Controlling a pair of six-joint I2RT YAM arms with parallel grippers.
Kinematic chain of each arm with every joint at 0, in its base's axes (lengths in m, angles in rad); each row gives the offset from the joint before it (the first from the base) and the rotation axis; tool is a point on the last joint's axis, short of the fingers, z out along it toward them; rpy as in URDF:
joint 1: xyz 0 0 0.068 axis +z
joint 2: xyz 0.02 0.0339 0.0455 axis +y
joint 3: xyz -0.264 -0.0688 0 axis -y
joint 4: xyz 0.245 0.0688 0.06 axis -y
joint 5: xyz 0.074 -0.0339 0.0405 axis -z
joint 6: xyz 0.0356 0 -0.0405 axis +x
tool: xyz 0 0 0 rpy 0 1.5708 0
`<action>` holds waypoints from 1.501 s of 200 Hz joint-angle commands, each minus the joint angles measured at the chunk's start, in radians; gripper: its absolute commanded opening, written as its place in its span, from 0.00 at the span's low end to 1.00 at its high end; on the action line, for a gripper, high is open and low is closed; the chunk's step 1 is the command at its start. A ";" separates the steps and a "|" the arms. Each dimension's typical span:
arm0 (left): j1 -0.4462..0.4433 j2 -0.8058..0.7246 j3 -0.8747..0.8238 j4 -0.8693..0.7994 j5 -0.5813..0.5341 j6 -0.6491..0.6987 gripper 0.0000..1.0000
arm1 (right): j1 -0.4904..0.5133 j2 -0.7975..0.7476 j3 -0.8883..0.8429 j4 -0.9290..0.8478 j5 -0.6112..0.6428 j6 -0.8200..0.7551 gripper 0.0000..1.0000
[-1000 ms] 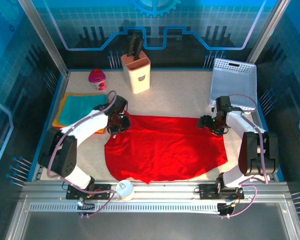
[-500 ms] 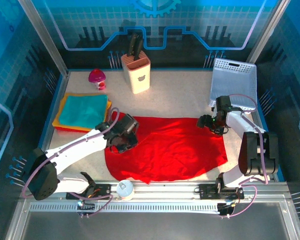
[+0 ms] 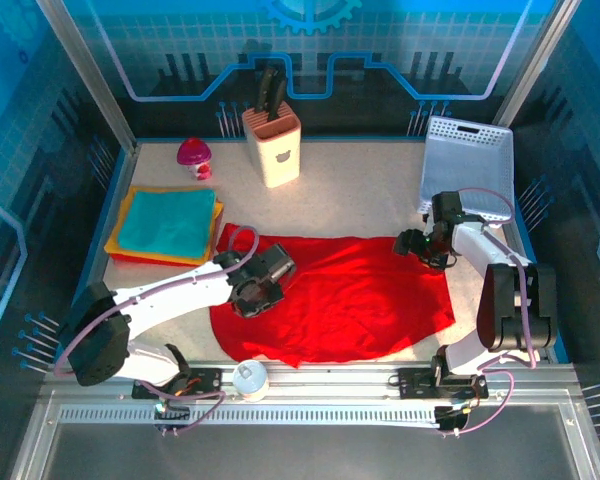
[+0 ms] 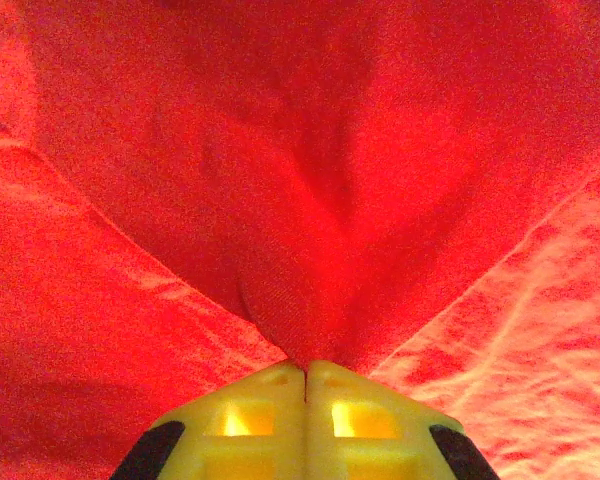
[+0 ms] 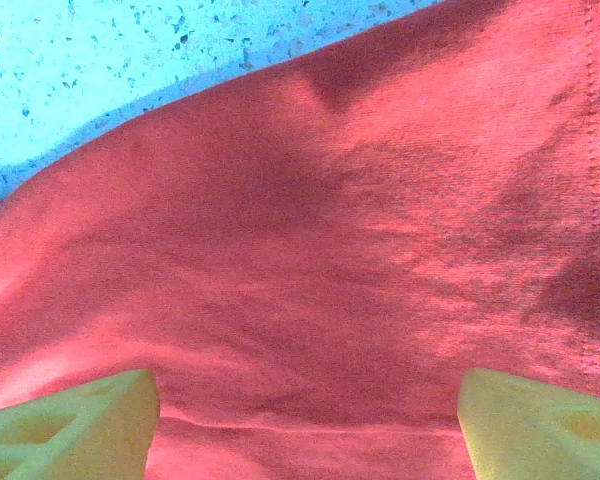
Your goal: Fold and stack the t-shirts
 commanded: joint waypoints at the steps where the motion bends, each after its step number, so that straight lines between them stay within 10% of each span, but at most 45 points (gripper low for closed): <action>1: -0.033 0.028 0.042 -0.043 -0.016 -0.006 0.11 | 0.006 0.002 -0.008 0.004 -0.011 0.000 0.79; 37: 0.006 0.077 0.144 -0.202 -0.049 0.244 0.26 | 0.008 0.010 -0.001 0.001 -0.022 -0.003 0.79; 80: 0.249 -0.062 0.013 -0.104 0.066 0.456 0.43 | 0.008 0.005 -0.002 -0.001 -0.022 -0.006 0.79; 151: 0.604 0.016 -0.062 0.060 0.155 0.634 0.41 | 0.015 0.020 0.006 -0.003 -0.029 -0.003 0.79; 300: 0.638 0.048 -0.139 0.144 0.154 0.617 0.13 | 0.015 0.023 0.008 -0.013 -0.028 -0.004 0.79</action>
